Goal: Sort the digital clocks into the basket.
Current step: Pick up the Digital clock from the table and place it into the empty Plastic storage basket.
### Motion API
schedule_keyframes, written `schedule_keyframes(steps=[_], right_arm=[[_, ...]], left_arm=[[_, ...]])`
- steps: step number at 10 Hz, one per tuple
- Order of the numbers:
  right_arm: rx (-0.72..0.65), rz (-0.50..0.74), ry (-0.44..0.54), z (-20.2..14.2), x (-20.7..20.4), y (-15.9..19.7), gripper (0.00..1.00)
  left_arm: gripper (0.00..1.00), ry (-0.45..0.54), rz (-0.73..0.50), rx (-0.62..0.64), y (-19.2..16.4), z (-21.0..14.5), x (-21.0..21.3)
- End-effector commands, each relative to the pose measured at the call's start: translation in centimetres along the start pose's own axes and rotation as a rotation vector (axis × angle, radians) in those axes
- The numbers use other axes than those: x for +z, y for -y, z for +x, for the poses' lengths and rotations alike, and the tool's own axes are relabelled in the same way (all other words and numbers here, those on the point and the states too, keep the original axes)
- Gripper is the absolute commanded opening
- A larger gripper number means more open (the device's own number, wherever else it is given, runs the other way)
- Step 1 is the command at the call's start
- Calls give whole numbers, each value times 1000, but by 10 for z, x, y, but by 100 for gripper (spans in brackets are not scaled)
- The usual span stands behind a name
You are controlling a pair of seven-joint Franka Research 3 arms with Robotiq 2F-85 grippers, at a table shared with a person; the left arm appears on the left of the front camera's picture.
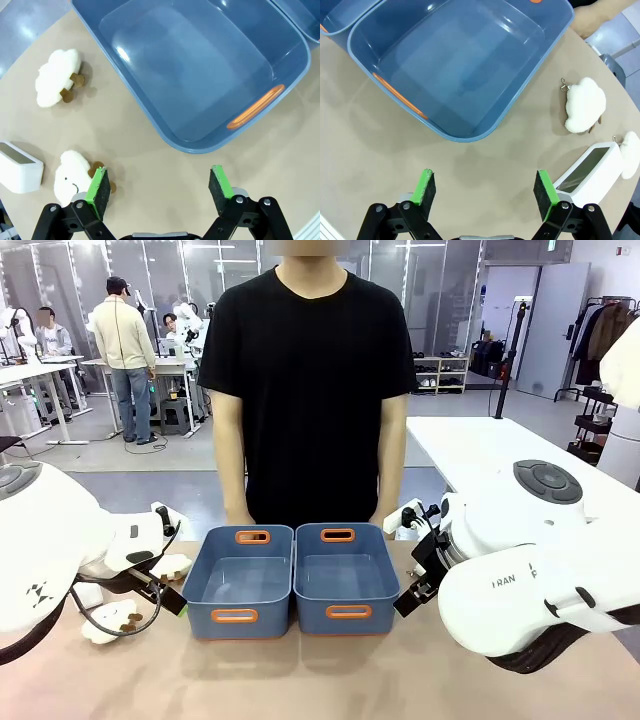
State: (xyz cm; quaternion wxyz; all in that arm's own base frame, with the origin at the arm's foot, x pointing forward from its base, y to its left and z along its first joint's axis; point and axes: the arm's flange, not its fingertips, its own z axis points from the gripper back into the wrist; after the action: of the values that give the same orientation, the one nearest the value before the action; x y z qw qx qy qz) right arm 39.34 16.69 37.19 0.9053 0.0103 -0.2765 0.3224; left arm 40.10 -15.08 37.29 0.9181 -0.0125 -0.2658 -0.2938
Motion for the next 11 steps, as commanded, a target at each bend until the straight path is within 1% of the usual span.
schedule_keyframes(steps=[1, 2, 3, 4, 5, 6, 7, 8, 9, 10, 11], right_arm=[[-5, 39, 24, 16, 18, 12, 100], [-60, 112, 40, 32, 41, 29, 100], [-85, 186, 21, 40, 58, 41, 100], [-127, 300, 33, 41, 69, 54, 100], [-162, 408, 42, 37, 76, 69, 100], [-254, 571, 79, 25, 83, 94, 100], [-352, 661, 100, 8, 88, 120, 100], [-438, 766, 142, -18, 97, 146, 100], [-523, 849, 171, -50, 102, 173, 100], [-662, 872, 216, -93, 105, 202, 100], [-743, 866, 256, -131, 110, 222, 100]], left_arm=[[100, 27, 15, -12, -8, 15, 17], [100, 30, -61, 12, -22, 29, 40], [100, 32, -155, 31, -37, 35, 60], [100, 59, -275, 82, -58, 36, 77], [100, 75, -360, 136, -80, 30, 85], [100, 125, -567, 201, -107, 15, 91], [100, 199, -715, 255, -133, -4, 96], [100, 266, -783, 305, -158, -31, 104], [100, 339, -833, 345, -183, -62, 113], [100, 442, -861, 429, -208, -103, 126], [100, 499, -854, 483, -226, -140, 136]])
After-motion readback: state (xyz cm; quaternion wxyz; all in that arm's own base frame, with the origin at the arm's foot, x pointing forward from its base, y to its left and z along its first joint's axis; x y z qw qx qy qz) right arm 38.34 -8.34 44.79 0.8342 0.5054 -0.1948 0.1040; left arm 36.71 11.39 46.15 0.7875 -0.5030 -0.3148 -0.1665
